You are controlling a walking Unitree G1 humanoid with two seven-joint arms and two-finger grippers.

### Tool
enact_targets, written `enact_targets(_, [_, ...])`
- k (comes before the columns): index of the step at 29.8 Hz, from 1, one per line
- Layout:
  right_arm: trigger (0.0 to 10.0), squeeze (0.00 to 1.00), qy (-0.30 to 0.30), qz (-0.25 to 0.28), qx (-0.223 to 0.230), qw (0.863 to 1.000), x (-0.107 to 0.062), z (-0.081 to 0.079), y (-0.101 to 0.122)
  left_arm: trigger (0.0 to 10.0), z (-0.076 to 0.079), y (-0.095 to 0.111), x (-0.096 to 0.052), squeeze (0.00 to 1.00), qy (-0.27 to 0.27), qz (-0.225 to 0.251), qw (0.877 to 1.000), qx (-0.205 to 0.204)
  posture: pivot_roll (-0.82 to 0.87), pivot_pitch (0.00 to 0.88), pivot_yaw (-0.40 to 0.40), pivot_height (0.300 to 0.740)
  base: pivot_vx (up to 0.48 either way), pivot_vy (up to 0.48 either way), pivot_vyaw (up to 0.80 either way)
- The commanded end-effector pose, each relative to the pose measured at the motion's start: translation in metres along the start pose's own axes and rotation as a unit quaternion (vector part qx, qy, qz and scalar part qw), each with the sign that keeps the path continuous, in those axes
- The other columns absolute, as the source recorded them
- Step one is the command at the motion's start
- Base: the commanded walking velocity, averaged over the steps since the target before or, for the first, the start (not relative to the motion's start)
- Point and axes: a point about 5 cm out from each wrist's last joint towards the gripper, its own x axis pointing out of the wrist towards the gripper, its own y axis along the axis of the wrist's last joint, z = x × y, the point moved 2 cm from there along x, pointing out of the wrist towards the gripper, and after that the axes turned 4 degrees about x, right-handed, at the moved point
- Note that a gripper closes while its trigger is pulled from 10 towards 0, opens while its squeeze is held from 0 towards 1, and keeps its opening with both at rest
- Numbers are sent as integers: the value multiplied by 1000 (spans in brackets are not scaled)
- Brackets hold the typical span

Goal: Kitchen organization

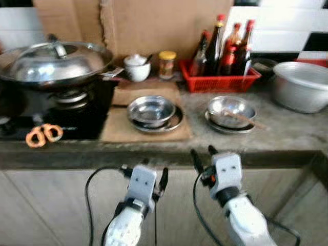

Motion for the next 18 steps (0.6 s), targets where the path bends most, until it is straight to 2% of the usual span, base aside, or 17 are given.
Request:
enact_targets(1, [10000, 0, 16, 21, 22, 999, 7, -9, 10, 10000, -12, -3, -3, 0, 18, -6, 1000, 12, 111, 0, -39, 740, 356, 0, 0])
enact_targets(3, [10000, 0, 15, 27, 27, 999, 9, -6, 13, 10000, -13, -4, -3, 0, 21, -9, 1000, 11, 111, 0, -39, 740, 317, 0, 0])
enact_targets(7, [10000, 0, 14, 43, 26, 999, 12, 0, 22, 10000, -14, -4, -3, 0, 23, -12, 1000, 8, 110, 0, -37, 740, 0, 0, 0])
enact_targets(9, [10000, 0, 31, 63, 35, 997, 17, 4, 34, 10000, -13, -4, -2, 0, 21, -12, 1000, 9, 109, 0, -37, 740, 0, 0, 0])
enact_targets(11, [10000, 0, 53, 81, 31, 995, 24, 10, 48, 10000, -13, -4, -2, 0, 21, -13, 1000, 10, 108, 0, -35, 740, 0, 0, 0])
enact_targets(17, [10000, 0, 86, 86, 15, 992, 46, 17, 67, 10000, -12, -3, -2, 0, 20, -12, 1000, 8, 106, 0, -40, 740, 0, 0, 0])
enact_targets(18, [10000, 365, 101, 85, 10, 991, 53, 16, 72, 10000, -12, -3, -2, 0, 19, -12, 1000, 8, 107, 0, -38, 740, 0, 0, 0])
